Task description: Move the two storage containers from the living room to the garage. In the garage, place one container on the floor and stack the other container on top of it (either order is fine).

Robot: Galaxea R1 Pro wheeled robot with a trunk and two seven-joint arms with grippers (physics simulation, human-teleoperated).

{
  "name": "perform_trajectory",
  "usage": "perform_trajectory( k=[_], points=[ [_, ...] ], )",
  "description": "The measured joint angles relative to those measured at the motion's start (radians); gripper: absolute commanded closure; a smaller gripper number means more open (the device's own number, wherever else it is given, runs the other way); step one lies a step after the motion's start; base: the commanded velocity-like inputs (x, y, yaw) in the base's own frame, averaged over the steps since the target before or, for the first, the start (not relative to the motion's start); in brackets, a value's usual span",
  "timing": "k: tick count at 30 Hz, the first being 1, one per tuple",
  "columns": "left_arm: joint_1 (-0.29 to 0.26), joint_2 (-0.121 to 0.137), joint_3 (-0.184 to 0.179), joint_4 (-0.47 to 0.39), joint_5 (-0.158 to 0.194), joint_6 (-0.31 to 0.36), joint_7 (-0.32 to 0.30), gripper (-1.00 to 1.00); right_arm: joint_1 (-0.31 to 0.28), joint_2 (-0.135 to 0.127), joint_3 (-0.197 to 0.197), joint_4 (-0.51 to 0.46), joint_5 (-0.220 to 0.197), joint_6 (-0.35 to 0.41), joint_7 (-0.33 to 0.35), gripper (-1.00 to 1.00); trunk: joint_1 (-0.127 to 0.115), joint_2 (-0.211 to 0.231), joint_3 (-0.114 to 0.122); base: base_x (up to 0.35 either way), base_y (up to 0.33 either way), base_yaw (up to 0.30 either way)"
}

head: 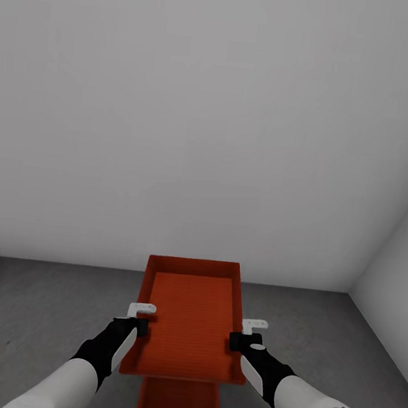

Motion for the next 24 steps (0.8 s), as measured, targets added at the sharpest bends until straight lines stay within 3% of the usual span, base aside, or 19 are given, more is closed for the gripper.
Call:
perform_trajectory(
  k=[24],
  points=[
    [0.000,0.000,0.000,-0.001,-0.001,0.000,0.000,1.00,0.000,0.000,-0.001,0.000,0.000,-0.001,0.000,1.00,0.000,0.000,-0.038,0.000,0.000,0.000]
  ],
)
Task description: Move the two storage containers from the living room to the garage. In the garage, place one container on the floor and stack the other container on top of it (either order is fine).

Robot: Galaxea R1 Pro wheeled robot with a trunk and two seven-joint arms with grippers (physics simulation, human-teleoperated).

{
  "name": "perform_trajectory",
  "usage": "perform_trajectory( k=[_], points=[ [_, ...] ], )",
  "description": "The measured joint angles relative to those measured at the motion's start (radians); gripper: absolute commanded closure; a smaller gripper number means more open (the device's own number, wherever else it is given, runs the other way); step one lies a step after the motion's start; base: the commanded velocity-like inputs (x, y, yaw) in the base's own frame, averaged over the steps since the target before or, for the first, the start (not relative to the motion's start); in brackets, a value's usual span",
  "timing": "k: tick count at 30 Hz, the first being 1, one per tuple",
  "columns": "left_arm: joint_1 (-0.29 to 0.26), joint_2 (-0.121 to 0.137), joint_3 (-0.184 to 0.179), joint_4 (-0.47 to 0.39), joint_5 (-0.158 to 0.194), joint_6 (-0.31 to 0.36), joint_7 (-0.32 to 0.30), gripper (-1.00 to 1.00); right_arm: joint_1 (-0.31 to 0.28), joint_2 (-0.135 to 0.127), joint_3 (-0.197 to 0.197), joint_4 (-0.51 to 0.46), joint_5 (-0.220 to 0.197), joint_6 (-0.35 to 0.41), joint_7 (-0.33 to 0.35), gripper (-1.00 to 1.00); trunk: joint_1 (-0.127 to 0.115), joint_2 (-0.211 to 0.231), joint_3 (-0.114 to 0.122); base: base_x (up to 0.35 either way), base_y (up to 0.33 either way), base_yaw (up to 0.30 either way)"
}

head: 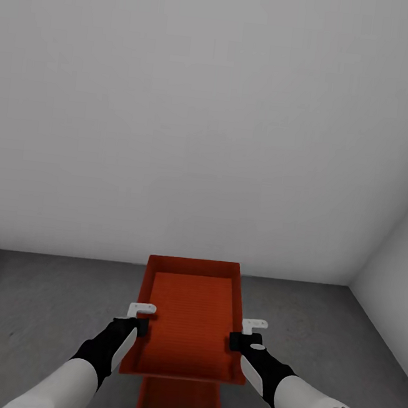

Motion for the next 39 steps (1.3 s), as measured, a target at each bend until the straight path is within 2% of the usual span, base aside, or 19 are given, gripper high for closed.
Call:
perform_trajectory(
  k=[39],
  points=[
    [0.000,0.000,-0.001,-0.001,0.000,0.000,0.000,1.00,0.000,0.000,0.000,0.000,-0.001,-0.002,0.000,1.00,0.000,0.000,-0.063,0.000,0.000,0.000]
  ],
)
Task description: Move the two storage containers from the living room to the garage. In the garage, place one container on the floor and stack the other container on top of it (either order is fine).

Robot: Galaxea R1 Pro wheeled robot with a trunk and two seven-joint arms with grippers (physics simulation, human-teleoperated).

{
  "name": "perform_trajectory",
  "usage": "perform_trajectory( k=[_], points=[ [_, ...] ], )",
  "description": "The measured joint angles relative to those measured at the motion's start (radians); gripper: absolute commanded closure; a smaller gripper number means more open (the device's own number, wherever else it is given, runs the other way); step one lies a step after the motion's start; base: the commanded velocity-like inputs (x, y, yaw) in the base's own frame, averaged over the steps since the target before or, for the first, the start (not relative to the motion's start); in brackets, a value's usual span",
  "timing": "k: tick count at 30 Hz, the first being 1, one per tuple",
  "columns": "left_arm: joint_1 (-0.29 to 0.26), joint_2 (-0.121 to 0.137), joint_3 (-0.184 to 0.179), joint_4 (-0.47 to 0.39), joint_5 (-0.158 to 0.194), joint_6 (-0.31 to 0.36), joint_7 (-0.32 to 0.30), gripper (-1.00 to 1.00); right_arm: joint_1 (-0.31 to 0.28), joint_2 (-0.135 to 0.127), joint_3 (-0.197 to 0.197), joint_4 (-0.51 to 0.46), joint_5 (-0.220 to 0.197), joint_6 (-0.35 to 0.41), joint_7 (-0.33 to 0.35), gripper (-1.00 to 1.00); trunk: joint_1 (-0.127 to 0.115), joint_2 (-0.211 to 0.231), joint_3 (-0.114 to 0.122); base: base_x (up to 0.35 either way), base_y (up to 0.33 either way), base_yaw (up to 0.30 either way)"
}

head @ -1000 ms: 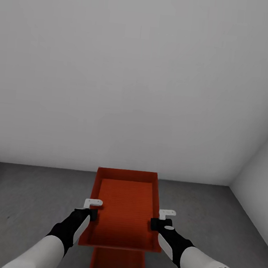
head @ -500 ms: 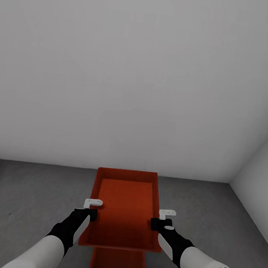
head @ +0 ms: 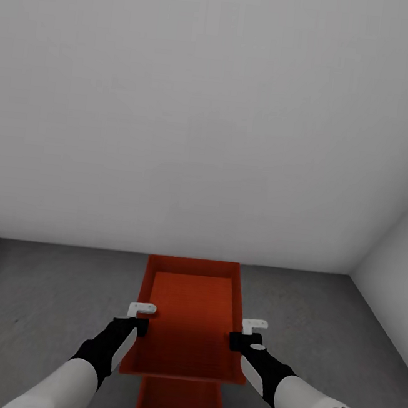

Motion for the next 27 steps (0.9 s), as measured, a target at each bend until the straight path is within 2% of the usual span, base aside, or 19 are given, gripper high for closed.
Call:
perform_trajectory(
  k=[17,27],
  points=[
    [0.000,0.000,0.000,0.000,0.000,0.000,0.000,1.00,0.000,0.000,0.000,0.000,0.000,0.000,0.000,1.00,0.000,0.000,-0.027,0.000,0.000,0.000],
    [0.000,0.000,0.000,-0.001,0.000,0.000,0.000,1.00,0.000,0.000,0.000,0.000,0.000,-0.001,0.000,1.00,0.000,0.000,-0.028,0.000,0.000,0.000]
  ],
)
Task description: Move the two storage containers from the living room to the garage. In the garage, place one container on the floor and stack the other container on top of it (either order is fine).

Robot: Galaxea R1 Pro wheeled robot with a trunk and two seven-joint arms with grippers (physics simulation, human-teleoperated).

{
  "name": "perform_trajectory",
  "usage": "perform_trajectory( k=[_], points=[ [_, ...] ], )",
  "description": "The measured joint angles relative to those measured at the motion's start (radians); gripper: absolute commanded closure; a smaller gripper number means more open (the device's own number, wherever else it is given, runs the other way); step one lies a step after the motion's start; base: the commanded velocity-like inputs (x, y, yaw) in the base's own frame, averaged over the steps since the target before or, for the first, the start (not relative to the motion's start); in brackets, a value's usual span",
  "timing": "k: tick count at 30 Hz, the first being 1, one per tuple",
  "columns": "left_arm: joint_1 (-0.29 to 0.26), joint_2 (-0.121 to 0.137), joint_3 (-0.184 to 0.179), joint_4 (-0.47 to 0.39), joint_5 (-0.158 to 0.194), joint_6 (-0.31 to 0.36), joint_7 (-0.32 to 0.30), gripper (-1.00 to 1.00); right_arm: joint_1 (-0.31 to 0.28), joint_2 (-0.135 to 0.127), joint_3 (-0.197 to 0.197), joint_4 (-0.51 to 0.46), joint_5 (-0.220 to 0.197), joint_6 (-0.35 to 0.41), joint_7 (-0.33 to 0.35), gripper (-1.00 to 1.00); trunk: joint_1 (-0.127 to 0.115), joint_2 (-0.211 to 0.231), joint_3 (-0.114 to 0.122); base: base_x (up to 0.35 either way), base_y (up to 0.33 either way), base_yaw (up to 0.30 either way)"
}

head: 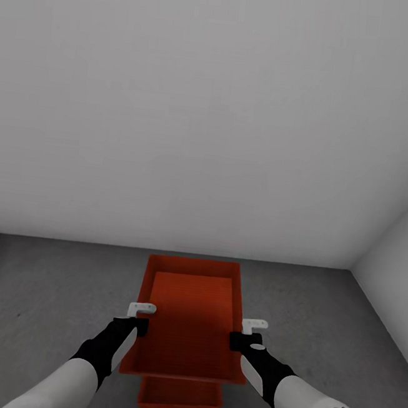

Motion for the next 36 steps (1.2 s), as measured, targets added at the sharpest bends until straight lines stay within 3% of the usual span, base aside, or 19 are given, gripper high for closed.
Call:
perform_trajectory(
  k=[21,36],
  points=[
    [0.000,0.000,0.000,0.000,0.000,0.000,0.000,1.00,0.000,0.000,0.000,0.000,-0.001,-0.001,0.000,1.00,0.000,0.000,-0.001,0.000,0.000,0.000],
    [0.000,0.000,0.000,0.000,0.000,0.000,0.000,1.00,0.000,0.000,0.000,0.000,0.000,0.001,0.000,1.00,0.000,0.000,-0.023,0.000,0.000,0.000]
  ],
)
